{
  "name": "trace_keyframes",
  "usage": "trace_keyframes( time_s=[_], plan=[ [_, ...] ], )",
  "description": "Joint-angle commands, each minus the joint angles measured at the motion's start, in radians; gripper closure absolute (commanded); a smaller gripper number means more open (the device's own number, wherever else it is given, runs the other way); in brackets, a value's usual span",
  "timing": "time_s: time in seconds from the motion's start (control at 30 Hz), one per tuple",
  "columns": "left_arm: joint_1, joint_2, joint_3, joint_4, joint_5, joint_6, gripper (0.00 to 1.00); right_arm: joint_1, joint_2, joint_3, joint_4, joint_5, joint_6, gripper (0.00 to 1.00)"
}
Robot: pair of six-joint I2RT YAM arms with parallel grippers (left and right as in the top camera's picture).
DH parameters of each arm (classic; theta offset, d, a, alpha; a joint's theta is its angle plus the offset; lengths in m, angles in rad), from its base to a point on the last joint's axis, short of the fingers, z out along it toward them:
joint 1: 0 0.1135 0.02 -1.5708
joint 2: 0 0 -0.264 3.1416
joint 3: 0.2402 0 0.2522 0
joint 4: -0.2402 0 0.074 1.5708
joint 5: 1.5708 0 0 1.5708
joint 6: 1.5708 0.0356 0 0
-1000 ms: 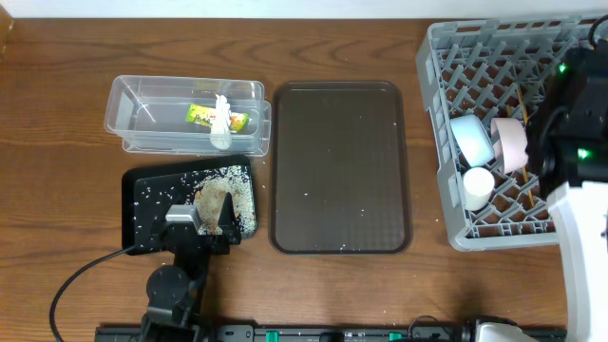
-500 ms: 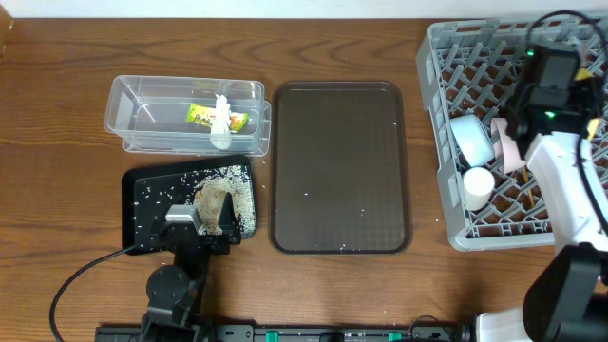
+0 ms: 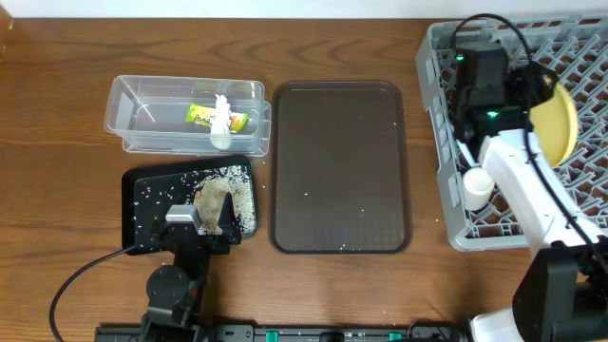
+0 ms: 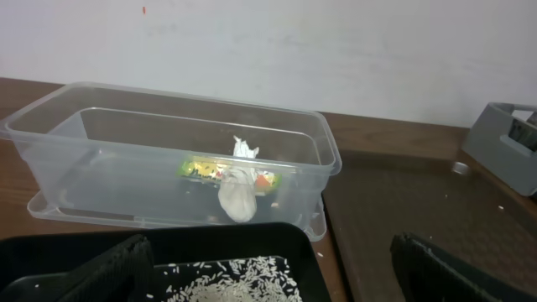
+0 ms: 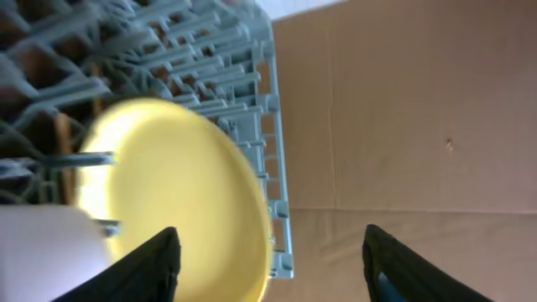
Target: Sort waste into correct bins and load items into the dishwasher rack
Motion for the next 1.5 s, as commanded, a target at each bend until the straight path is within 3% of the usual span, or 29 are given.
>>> trace_keyframes(
  time_s=[0.0, 0.17, 0.33, 0.37, 0.4, 0.67, 0.77, 0.9, 1.2, 1.47],
  plan=[
    [0.006, -0.007, -0.032, -0.016, -0.009, -0.002, 0.07, 0.079, -0.085, 0.006, -0.001, 0.053, 0.129, 0.21],
    [0.006, -0.007, -0.032, -0.016, -0.009, -0.002, 0.07, 0.21, -0.247, 0.006, -0.166, -0.241, 0.322, 0.19],
    [0.006, -0.007, -0.032, -0.016, -0.009, -0.002, 0.07, 0.343, -0.417, 0.006, -0.364, -0.705, 0.548, 0.12],
    [0.006, -0.007, -0.032, -0.016, -0.009, -0.002, 0.07, 0.361, -0.446, 0.006, -0.395, -0.804, 0.579, 0.1],
    [0.006, -0.007, -0.032, -0.016, -0.009, -0.002, 0.07, 0.374, -0.474, 0.006, -0.422, -0.893, 0.602, 0.01],
    [0.006, -0.007, -0.032, -0.016, -0.009, -0.002, 0.07, 0.396, -0.604, 0.006, -0.524, -1.3, 0.751, 0.01],
    [0.006, -0.007, -0.032, -0.016, -0.009, -0.002, 0.07, 0.395, -0.616, 0.006, -0.563, -1.303, 0.737, 0.01],
    [0.006, -0.007, -0.032, -0.016, -0.009, -0.002, 0.07, 0.374, -0.661, 0.006, -0.587, -1.253, 0.609, 0.01],
    [0.006, -0.007, -0.032, -0.016, -0.009, -0.002, 0.07, 0.315, -0.962, -0.011, -0.717, -0.973, 0.605, 0.01],
    [0.006, -0.007, -0.032, -0.016, -0.009, -0.002, 0.07, 0.074, -1.286, -0.258, -0.599, -0.932, 0.606, 0.01]
  ],
)
